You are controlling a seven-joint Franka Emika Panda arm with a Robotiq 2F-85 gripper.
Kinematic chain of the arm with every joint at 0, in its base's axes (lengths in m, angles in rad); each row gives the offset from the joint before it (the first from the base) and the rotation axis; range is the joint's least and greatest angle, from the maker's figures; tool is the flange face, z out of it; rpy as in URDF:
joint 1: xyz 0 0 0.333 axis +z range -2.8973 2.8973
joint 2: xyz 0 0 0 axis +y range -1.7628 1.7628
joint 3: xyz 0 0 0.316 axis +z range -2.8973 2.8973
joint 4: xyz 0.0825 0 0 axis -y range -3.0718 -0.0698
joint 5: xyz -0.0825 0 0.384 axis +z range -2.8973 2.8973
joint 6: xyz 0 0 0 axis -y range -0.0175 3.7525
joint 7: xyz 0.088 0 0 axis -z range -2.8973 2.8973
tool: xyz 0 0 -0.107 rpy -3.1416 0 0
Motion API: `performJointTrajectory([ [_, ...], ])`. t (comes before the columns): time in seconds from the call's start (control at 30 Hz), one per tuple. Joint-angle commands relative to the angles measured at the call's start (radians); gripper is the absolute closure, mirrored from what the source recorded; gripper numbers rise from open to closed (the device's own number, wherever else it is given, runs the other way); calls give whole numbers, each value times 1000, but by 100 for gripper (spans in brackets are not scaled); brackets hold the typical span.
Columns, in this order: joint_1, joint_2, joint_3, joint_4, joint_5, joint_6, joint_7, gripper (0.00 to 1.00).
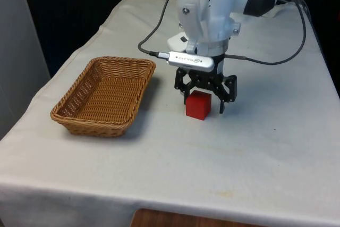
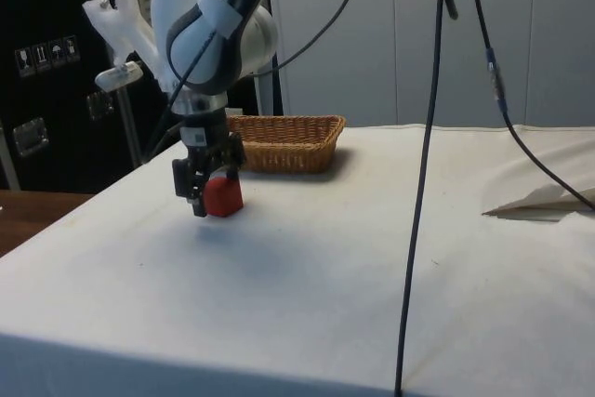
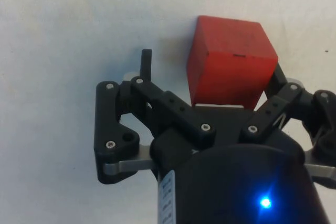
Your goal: Pick up the cube and place it into the basket.
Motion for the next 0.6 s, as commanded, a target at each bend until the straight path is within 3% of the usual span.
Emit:
performJointTrajectory([
  [0.0, -6, 3, 6, 1, 7, 5, -6, 0],
  [0.03, 0, 0, 0, 0, 0, 0, 0, 0],
  [0.07, -5, 3, 5, 1, 6, 5, -6, 0],
  [0.57, -1, 2, 0, 0, 0, 0, -1, 0],
])
